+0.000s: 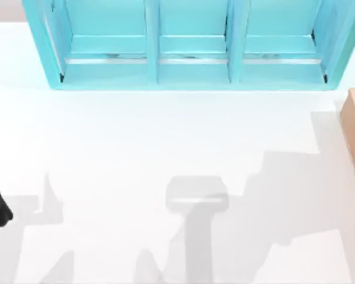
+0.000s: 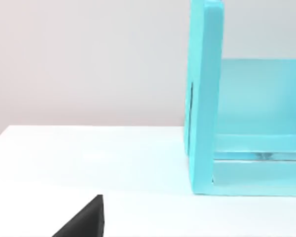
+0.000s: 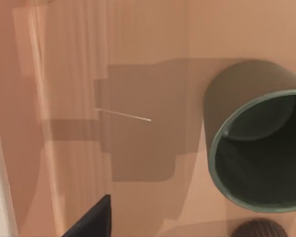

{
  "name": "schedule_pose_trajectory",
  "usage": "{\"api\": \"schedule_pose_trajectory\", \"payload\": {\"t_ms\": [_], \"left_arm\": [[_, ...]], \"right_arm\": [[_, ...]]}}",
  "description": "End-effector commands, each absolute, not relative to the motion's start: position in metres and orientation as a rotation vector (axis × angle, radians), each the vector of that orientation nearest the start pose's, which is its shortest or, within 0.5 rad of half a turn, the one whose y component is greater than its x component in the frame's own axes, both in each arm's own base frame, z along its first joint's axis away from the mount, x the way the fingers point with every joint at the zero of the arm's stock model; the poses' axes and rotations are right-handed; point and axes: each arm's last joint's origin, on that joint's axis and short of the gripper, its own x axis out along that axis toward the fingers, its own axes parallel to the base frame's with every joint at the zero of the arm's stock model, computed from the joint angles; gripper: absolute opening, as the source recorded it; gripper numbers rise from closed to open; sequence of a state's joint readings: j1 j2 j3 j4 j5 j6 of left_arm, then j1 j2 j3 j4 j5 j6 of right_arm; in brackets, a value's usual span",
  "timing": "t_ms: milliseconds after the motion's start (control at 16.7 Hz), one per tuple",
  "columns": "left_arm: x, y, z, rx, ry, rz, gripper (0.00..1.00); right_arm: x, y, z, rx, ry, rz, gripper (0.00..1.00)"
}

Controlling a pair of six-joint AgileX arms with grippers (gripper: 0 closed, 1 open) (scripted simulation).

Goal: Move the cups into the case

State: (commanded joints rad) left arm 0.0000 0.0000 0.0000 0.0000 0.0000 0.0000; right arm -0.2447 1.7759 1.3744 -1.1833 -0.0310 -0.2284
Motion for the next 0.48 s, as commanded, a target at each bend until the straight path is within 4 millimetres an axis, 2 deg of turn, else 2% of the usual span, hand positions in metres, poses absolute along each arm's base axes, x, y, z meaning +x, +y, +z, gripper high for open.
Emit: {"api": "schedule_pose_trajectory", "payload": {"t_ms": [120,240,480], "left_arm": [[0.106,-0.001,0.16,0.0,0.0,0.0,1.0],[0.106,-0.001,0.16,0.0,0.0,0.0,1.0],[0.106,-0.001,0.16,0.0,0.0,0.0,1.0]], "right_arm": [[0.319,-0.076,0.223,0.036,1.577,0.016,1.0],[0.321,-0.076,0.235,0.035,1.583,0.018,1.0],[0.325,-0.077,0.278,0.04,1.582,0.018,1.0]]}}
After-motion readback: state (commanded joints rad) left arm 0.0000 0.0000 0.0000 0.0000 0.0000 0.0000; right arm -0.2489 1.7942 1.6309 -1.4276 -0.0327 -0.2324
